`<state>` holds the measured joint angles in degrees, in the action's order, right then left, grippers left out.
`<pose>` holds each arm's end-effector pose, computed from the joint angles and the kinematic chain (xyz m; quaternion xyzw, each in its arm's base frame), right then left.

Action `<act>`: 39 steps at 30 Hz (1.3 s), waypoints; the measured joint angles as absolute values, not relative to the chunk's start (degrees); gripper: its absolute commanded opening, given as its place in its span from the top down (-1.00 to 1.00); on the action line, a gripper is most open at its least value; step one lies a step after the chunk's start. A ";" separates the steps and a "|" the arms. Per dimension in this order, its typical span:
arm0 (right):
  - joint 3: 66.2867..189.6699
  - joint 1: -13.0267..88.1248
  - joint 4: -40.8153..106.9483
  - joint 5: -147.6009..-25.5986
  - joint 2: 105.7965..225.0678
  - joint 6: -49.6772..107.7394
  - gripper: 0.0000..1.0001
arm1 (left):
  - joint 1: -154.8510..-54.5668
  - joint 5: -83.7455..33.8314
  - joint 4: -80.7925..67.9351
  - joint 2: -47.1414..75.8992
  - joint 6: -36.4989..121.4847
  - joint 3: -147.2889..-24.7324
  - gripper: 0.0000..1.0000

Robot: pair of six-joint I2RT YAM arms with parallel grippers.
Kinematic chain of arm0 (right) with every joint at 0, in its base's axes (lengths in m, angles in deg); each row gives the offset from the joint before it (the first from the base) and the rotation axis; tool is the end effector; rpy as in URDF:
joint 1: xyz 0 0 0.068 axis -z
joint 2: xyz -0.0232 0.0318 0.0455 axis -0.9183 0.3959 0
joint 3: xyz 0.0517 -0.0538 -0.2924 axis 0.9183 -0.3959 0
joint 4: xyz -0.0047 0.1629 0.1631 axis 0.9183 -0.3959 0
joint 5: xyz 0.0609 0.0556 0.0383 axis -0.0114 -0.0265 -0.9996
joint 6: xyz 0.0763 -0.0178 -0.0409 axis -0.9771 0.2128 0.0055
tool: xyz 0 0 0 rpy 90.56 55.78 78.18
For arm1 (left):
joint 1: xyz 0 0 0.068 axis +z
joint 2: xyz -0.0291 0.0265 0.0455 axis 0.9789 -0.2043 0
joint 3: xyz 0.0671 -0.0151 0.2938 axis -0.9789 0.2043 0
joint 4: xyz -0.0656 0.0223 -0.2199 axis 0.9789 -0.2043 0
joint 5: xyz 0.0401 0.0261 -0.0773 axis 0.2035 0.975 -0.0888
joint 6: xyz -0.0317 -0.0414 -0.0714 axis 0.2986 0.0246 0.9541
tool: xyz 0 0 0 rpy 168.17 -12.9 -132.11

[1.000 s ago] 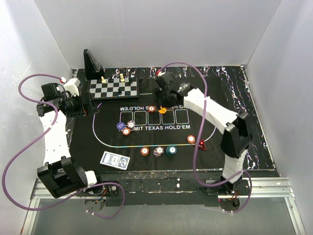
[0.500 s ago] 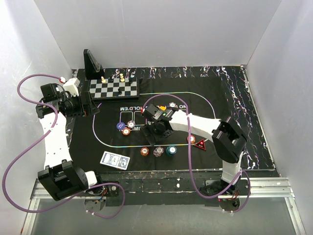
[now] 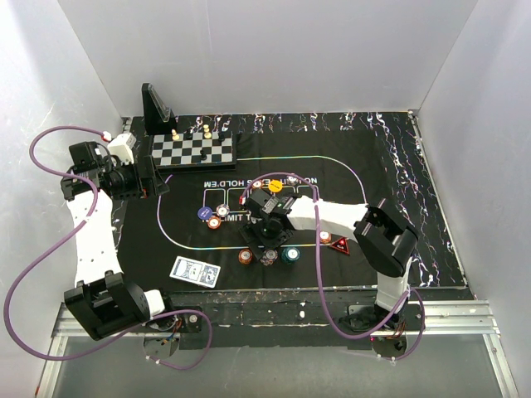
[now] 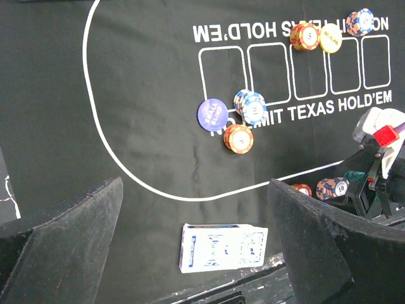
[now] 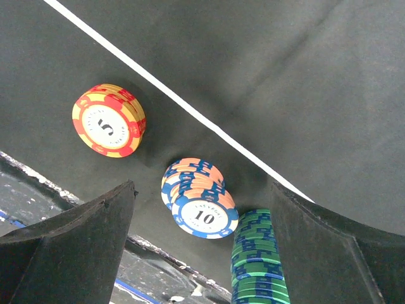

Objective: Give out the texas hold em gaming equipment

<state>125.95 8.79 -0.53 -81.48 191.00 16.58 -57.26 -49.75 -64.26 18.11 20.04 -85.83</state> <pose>0.1956 0.3181 0.1892 -0.3283 0.9235 0.1399 0.1408 0.2193 0.0380 0.3384 0.0039 0.9192 -0.1831 0.3485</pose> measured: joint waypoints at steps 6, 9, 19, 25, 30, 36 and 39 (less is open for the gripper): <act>125.95 8.61 0.21 -82.16 191.00 16.60 -0.86 | -57.26 -49.62 -64.28 18.11 20.04 -85.85 -0.99; 125.95 8.15 0.19 -82.07 191.09 16.69 -0.86 | -57.26 -49.47 -64.23 18.11 20.06 -85.85 -0.99; 126.41 4.68 -1.39 -77.99 192.55 17.91 -0.71 | -57.26 -49.10 -64.21 18.11 20.06 -85.85 -0.99; 126.56 4.55 -2.63 -76.13 192.77 18.07 -0.54 | -57.26 -49.06 -64.21 18.11 20.06 -85.85 -0.99; 126.60 4.57 -2.94 -75.19 192.86 18.09 -0.41 | -57.26 -49.06 -64.19 18.11 20.06 -85.83 -0.99; 126.87 4.55 -3.53 -74.62 192.86 18.09 -0.24 | -57.26 -49.01 -64.10 18.11 20.06 -85.83 -0.99; 127.28 4.55 -3.68 -74.60 192.86 18.07 -0.17 | -57.26 -48.88 -63.97 18.11 20.06 -85.83 -1.00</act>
<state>127.28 4.55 -3.68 -74.60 192.86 18.07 -57.26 -48.88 -63.97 18.11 20.06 -85.83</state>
